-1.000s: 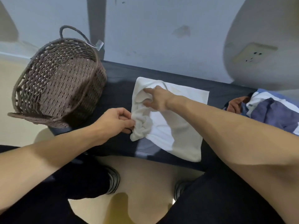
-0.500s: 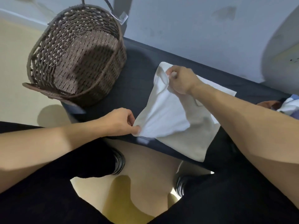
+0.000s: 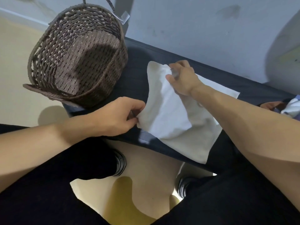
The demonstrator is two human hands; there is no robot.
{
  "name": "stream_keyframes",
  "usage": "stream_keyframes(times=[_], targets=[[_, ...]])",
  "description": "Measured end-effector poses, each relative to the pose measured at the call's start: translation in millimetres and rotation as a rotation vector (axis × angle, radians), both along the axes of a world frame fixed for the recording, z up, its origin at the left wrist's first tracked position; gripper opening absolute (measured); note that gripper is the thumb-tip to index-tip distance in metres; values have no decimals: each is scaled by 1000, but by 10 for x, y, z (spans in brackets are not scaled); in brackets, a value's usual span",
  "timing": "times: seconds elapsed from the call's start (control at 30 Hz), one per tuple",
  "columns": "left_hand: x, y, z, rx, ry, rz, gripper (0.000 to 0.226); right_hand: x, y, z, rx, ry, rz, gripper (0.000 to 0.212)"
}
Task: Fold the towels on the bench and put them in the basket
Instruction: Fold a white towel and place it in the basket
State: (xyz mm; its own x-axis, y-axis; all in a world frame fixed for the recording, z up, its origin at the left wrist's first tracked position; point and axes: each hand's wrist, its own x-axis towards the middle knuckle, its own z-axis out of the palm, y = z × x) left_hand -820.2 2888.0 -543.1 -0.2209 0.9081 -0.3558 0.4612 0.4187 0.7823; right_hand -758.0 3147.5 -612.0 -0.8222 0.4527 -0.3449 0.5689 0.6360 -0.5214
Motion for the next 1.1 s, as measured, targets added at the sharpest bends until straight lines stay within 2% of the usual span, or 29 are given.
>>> stream_keyframes(times=[0.1, 0.27, 0.33, 0.43, 0.53, 0.7, 0.77, 0.83, 0.93, 0.97, 1.03, 1.1], targets=[[50, -37, -43, -17, 50, -106, 28, -33, 12, 33, -67, 43, -120, 43], [32, -102, -219, -164, 304, -306, 15, -56, 59, 69, -138, 74, -302, 16], [28, -120, -267, -185, 322, -309, 9, -75, 113, 134, -107, 113, -379, 9], [35, -100, -316, -150, 310, -230, 18, -65, 234, 203, 34, 113, -445, 10], [14, -68, -355, -188, 348, -121, 18, -20, 288, 205, 98, -32, -358, 9], [-1, -47, -376, -277, 340, -75, 18, -72, 269, 216, 157, -159, -261, 16], [-17, -27, -336, -301, 263, -85, 15, -100, 276, 220, 197, -196, -226, 18], [-11, -15, -277, -330, 280, -181, 24, -93, 256, 226, 220, -225, -172, 22], [-6, -44, -176, -212, 606, -381, 28, -71, 199, 226, 177, -122, -131, 10], [-12, -62, -139, -135, 634, -387, 29, -70, 188, 227, 157, -31, -128, 8], [-47, -106, -74, -70, 512, -386, 29, -97, 161, 247, 15, 189, -154, 7], [-102, -129, -34, -139, 343, -362, 19, -142, 153, 280, -191, 291, -188, 27]])
